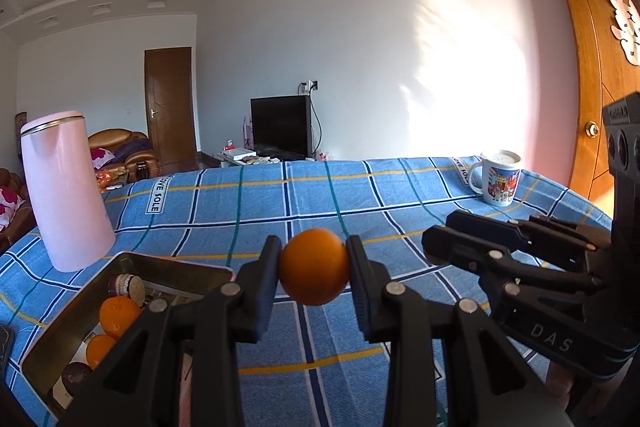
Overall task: Organize fruits
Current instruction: 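Lift the small orange and yellow-brown fruit and carry them toward the tin, then lower the small orange and yellow-brown fruit into the tin and open both tools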
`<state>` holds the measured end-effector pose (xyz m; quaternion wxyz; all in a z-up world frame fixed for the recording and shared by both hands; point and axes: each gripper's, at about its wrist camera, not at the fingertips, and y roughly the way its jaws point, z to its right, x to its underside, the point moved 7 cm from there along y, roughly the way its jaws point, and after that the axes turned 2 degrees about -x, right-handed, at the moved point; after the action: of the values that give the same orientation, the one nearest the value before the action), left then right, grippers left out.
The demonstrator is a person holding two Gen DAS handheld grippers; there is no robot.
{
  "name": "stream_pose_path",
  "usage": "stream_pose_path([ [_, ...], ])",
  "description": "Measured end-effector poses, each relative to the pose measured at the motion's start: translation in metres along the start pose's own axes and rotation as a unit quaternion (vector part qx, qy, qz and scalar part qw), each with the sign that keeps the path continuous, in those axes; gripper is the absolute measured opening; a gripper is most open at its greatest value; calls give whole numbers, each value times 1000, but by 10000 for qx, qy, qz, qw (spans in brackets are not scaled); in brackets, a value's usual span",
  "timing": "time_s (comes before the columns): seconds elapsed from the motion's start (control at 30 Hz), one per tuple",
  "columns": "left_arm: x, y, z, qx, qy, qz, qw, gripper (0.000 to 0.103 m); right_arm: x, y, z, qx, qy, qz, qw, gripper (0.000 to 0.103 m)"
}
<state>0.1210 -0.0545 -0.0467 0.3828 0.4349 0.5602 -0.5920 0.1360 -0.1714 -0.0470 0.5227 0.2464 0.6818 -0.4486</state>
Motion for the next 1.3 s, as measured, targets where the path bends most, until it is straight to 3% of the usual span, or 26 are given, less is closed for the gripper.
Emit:
stream_pose_path([
  [0.6, 17, -18, -77, -562, -205, -433, 9973, 35, -21, 34, -75, -756, -355, -175, 9964, 28],
  [1.3, 38, -34, -164, -1287, -455, -927, 9863, 34, -30, 88, -166, -1516, -752, -472, 9845, 28],
])
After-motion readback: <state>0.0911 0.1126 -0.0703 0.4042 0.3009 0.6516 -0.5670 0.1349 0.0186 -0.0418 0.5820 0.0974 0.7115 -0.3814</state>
